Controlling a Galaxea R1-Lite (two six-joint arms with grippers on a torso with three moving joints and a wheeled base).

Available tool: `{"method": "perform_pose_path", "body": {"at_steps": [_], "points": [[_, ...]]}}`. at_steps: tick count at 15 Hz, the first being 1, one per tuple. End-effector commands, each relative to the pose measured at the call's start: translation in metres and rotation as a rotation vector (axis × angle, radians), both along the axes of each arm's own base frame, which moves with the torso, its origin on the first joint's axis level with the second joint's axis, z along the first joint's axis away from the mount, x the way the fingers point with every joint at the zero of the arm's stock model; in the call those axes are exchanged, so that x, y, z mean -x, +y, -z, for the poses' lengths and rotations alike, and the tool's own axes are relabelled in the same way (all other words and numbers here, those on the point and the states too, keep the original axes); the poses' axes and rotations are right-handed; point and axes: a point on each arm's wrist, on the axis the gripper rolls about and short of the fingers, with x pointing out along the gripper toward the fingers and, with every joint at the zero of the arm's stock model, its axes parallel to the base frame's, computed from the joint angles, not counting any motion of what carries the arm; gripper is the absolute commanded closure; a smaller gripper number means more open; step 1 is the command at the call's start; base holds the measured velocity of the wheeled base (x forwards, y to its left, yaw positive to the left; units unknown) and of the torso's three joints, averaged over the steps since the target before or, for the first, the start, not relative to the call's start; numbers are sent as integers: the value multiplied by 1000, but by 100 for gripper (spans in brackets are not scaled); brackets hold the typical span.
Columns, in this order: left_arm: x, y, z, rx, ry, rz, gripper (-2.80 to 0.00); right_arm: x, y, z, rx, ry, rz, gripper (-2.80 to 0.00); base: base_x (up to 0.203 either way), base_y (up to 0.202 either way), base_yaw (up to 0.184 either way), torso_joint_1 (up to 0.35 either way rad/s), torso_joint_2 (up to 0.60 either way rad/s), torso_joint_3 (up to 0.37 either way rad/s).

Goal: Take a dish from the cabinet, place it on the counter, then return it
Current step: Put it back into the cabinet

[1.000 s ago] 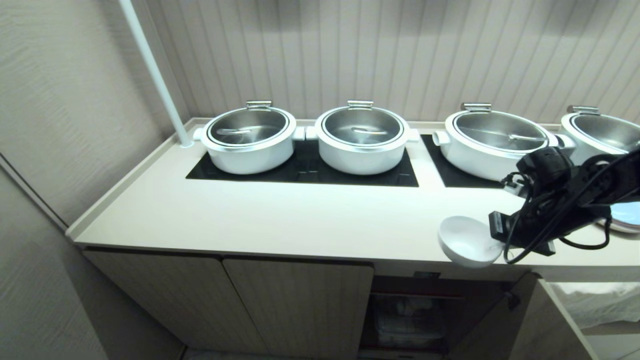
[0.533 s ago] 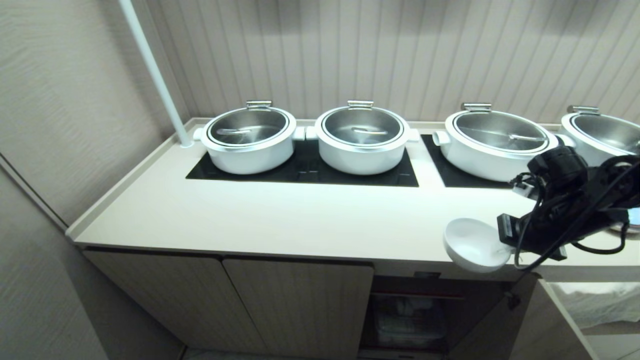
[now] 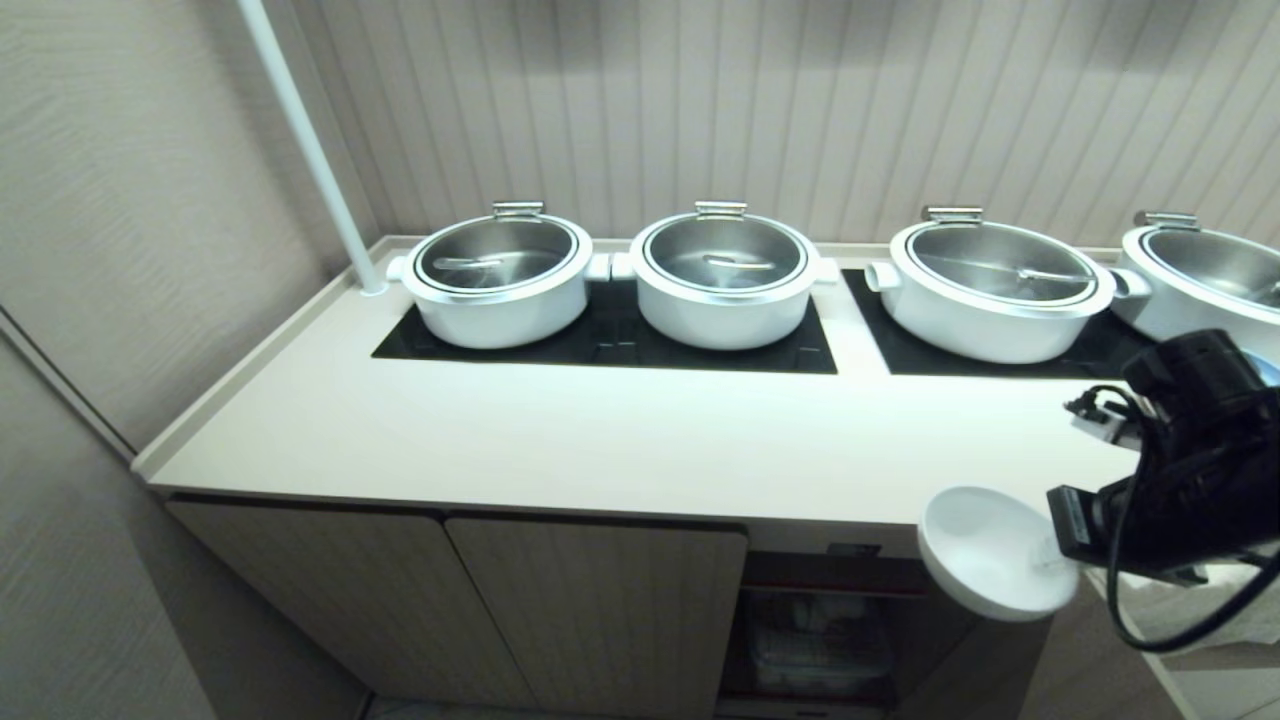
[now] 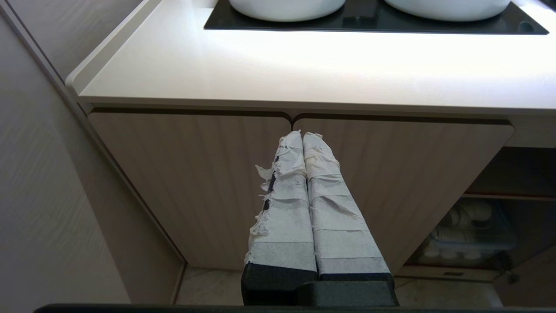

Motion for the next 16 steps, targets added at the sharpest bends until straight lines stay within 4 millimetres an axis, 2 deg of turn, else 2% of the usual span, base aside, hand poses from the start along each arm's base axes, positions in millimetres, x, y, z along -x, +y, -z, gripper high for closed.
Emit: {"method": "perform_pose_path", "body": {"at_steps": [1,7,12,16], "points": [[0,0,0,0,0,-1,0,23,0,-4,2,-30,-9,0,0,0,0,0,0,0],[0,0,0,0,0,-1,0,82,8,-1,5,-75,-79,0,0,0,0,0,0,0],[0,0,0,0,0,-1,0,108,14,7,12,-76,-153,0,0,0,0,0,0,0],[0,0,0,0,-1,-1,0,139,17,25,12,-43,-229,0,0,0,0,0,0,0]]}}
